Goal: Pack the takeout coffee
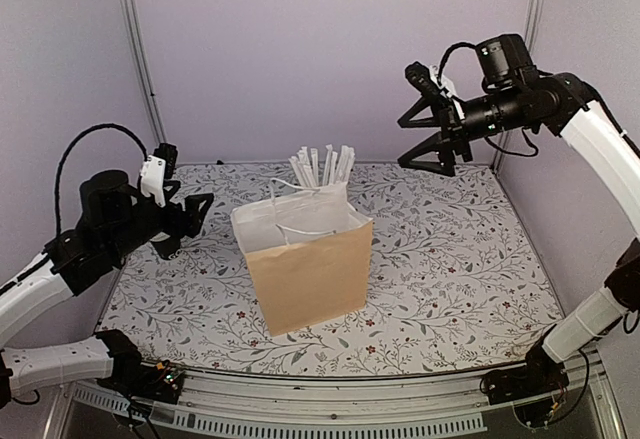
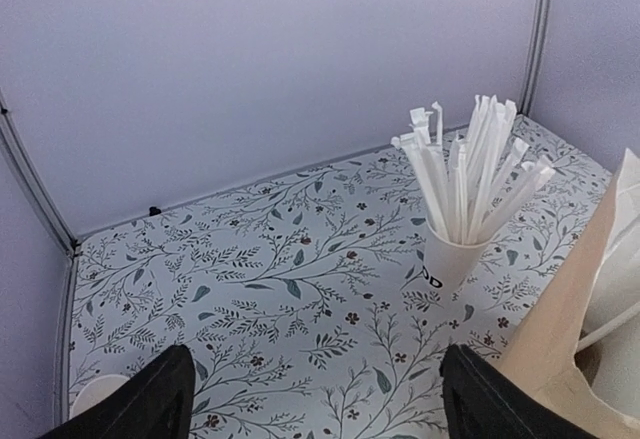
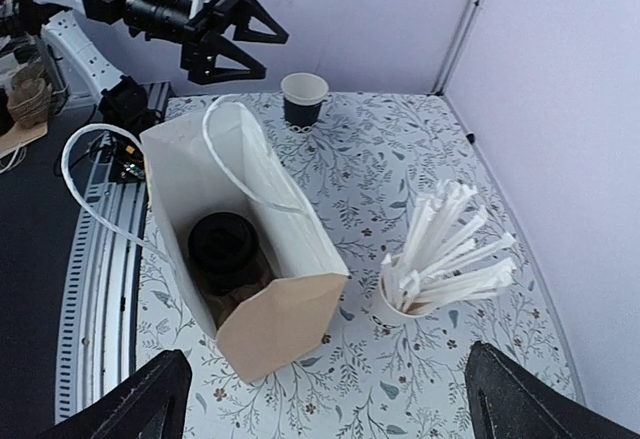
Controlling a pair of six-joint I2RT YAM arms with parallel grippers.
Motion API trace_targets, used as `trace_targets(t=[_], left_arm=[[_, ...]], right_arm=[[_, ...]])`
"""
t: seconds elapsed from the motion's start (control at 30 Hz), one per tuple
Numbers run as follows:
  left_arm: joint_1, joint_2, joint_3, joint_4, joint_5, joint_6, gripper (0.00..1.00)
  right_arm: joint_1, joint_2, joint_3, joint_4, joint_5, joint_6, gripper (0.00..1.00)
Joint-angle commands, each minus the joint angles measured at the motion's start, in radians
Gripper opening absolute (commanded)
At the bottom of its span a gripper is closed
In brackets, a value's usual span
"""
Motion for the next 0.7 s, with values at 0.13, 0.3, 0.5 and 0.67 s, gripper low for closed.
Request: trace_targets(t=[0.13,0.3,0.5,0.67], left_arm=[[0.015,0.205,0.254,-0.018,0.034,0.038,0.91],[0.032,0.363,0.381,-0.037,-0.016,0.041,0.99],[0.175,0.345,0.258,0.082,0.106,-0.107,1.00],[0.254,0.316,0.206,0.115,0.156,-0.171,1.00]], right_arm=[[-0.312,-0.165,-0.224,0.257,0.033,0.160,0.99],[-0.372,-0.198,-0.383,0.461,0.252,0.339,0.99],[-0.449,-0.230,-0.539,0.570,0.245,0.393,0.99],[-0.534,-0.303,-0.688,0.664,0.140,0.393,0.99]])
